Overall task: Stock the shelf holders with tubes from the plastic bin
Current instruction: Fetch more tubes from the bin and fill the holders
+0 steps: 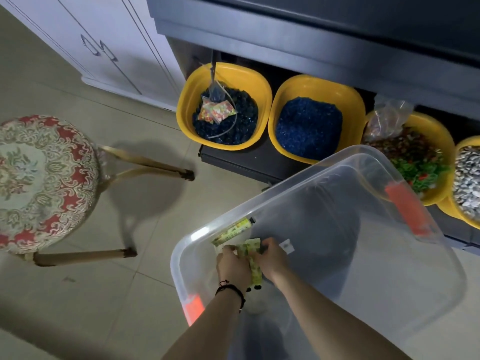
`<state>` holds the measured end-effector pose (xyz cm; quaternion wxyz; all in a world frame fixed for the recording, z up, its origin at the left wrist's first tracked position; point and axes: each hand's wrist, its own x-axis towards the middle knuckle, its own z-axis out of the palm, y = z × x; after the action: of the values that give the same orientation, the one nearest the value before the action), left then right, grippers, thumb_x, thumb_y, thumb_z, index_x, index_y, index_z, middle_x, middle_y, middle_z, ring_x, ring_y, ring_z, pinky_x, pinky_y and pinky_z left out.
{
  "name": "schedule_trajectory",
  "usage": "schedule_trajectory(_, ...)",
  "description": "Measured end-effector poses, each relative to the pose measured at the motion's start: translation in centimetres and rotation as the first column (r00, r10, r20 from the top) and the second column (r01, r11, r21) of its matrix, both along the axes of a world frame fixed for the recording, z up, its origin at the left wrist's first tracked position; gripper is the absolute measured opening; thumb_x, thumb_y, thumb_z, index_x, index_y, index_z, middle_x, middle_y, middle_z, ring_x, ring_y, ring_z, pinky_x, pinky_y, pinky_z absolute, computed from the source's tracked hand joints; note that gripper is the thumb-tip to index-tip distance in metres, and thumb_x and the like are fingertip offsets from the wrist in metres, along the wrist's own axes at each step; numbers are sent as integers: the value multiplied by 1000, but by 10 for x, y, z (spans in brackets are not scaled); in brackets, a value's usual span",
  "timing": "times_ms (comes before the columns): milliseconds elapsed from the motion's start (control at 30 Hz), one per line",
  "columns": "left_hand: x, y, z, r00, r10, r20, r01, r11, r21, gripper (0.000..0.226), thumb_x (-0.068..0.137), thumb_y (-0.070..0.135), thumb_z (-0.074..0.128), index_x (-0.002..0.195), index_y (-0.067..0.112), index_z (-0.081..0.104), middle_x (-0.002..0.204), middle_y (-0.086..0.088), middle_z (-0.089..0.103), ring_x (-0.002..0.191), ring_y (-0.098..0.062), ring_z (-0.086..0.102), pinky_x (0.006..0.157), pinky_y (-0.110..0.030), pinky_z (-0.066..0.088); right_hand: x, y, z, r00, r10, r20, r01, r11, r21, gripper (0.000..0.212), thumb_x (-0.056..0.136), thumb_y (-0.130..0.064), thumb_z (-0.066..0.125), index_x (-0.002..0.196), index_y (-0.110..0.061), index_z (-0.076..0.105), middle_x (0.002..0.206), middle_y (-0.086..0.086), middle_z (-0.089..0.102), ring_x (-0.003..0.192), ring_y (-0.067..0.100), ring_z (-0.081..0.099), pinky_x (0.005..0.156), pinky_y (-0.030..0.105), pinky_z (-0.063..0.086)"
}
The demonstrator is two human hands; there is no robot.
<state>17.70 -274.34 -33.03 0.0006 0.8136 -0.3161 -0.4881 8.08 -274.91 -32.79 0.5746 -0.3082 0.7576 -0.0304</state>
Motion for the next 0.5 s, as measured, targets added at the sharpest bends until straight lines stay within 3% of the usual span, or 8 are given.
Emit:
schedule_trajectory(67,0,1,1,999,-40,19,40,999,4,23,92,16,48,112,9,56,114,-10,57,88,-22,56,60,-23,46,0,3,2,998,56,-4,-56,998,-14,6,93,-16,51,98,-13,55,81,-5,52,78,17,50,54,21,36)
schedule_trajectory(200,0,5,18,986,-167,-22,165,984,-63,12,96,13,38,95,8,49,92,-7,54,66,-13,48,34,-14,33,1,5,11,996,83,-19,-84,996,-5,15,91,-16,49,76,-18,49,71,-5,51,64,11,46,55,23,36)
schedule_trajectory(333,3,1,44,970,-228,-87,210,962,-172,20,97,10,37,77,14,39,68,1,47,56,-11,41,40,-13,35,-12,2,38,992,125,-25,-126,990,-63,24,88,-13,51,66,-21,46,74,3,59,75,23,57,72,35,46)
schedule_trajectory(433,3,-12,75,937,-322,-137,287,931,-224,14,95,7,42,87,18,43,71,8,46,64,-8,44,51,-13,35,-30,-11,73,986,161,-33,-164,979,-125,29,85,-3,54,64,-21,44,67,1,53,75,25,54,68,32,40)
schedule_trajectory(500,4,-20,100,911,-376,-171,325,909,-262,22,93,6,45,84,25,41,75,7,49,70,-10,47,60,-15,37,-43,-19,101,975,219,-49,-224,960,-167,21,85,-5,57,73,-20,50,75,1,57,78,24,57,67,32,43)
